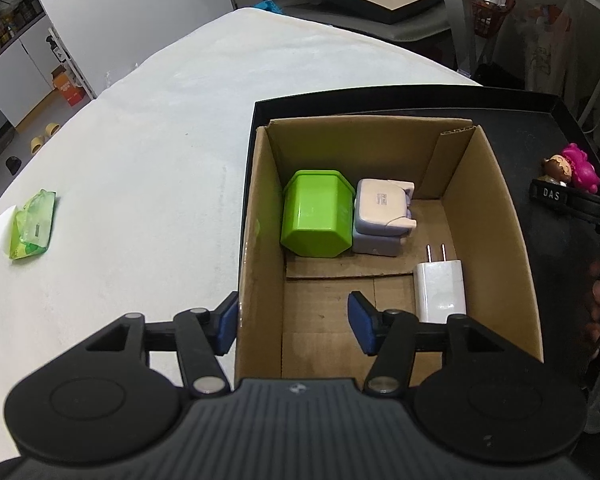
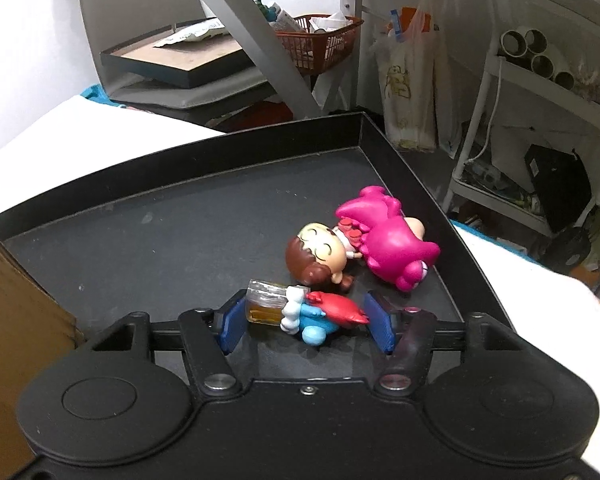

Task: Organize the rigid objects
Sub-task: 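Move the right tool to the bottle-holding figurine and close on it, then lift the figurine with the right tool and carry it over the box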

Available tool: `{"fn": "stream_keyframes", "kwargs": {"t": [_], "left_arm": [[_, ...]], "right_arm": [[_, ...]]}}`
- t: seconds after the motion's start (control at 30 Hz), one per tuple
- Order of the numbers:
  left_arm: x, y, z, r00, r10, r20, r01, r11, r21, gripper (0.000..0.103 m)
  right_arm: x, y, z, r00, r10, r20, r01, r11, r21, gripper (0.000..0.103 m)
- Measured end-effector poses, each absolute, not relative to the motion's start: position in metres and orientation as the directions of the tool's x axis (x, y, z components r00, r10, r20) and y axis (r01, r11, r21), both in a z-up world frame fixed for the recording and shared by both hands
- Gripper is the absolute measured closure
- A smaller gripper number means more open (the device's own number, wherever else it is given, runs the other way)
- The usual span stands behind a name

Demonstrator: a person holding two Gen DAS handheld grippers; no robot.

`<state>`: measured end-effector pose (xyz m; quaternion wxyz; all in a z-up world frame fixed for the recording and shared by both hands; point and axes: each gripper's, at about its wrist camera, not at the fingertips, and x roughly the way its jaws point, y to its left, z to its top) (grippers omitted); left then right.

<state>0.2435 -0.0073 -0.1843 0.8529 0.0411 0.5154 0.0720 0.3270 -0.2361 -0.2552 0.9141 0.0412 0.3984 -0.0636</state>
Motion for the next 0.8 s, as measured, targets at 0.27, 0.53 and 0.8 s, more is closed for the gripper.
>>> {"fn": "stream_keyframes", "kwargs": {"t": [0.27,0.53,0.8], "left_arm": [[0.243,-0.005,-0.183,0.462,0.154,-0.874,-0.088,0.988,0.127,0.047],[0.239,0.000,-0.177,0.482,0.126,-0.867,-0.097,0.991,0.090,0.047],[0.233,0.007,-0.173,0.507,0.104,-0.856,-0.113,0.992,0.054,0.047]], "right_arm": [[0.322,-0.241,-0.253,0.652,-0.070,-0.755,0.150,0.988,0.037,0.043],[0.310,-0.238,-0.236,0.660,-0.057,-0.749,0.115,0.993,0.026,0.043],[0.295,-0.228,-0.212,0.665,-0.034,-0.746,0.074,0.997,0.020,0.043]]}}
